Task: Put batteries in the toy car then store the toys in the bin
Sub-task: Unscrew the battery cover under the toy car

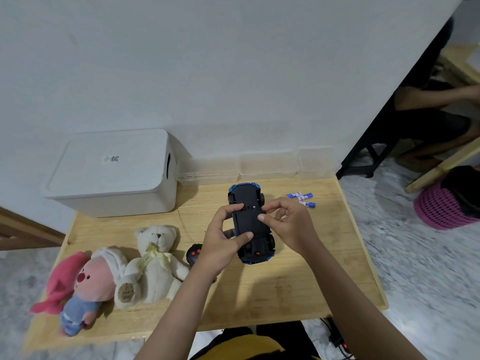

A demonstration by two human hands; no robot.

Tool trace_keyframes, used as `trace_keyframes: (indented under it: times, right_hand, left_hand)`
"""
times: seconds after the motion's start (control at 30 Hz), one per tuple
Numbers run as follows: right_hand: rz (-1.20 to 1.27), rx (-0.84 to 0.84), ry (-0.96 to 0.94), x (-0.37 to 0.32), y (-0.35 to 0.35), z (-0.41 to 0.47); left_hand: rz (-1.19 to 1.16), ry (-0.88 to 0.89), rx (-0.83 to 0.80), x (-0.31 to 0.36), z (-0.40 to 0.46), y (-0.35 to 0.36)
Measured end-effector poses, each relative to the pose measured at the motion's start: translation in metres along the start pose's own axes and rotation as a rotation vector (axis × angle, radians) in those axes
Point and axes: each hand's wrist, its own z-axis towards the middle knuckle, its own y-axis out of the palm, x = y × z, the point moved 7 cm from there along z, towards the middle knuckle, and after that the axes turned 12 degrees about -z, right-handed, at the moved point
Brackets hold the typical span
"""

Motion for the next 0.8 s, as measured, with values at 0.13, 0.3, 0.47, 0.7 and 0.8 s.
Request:
trace_keyframes:
  times: [0.13,0.3,0.47,0.7,0.8]
  right_hand:
    - [-0.016,0.006,0.006,0.000,0.002,-0.005]
    - [-0.042,-0.001,0.016,0.002,0.001,-0.006]
    - [0.035,-0.041,0.002,-0.003,-0.003,-0.003]
    - [0.212,-0.093,0.112,0.003,-0.010,-0.004]
    - [0.351,-0.049,0.208,0.017,-0.020,-0.008]
  left_hand:
    - [0.002,0.007,0.018,-0.003,-0.002,-0.002]
    - [0.015,0.005,0.014,-0.003,-0.004,0.000]
    - [0.035,-0.006,0.008,-0.003,-0.004,0.002]
    - [0.096,-0.084,-0.051,-0.011,-0.005,0.004]
    - [0.154,-0.104,-0.066,-0.018,-0.005,0.002]
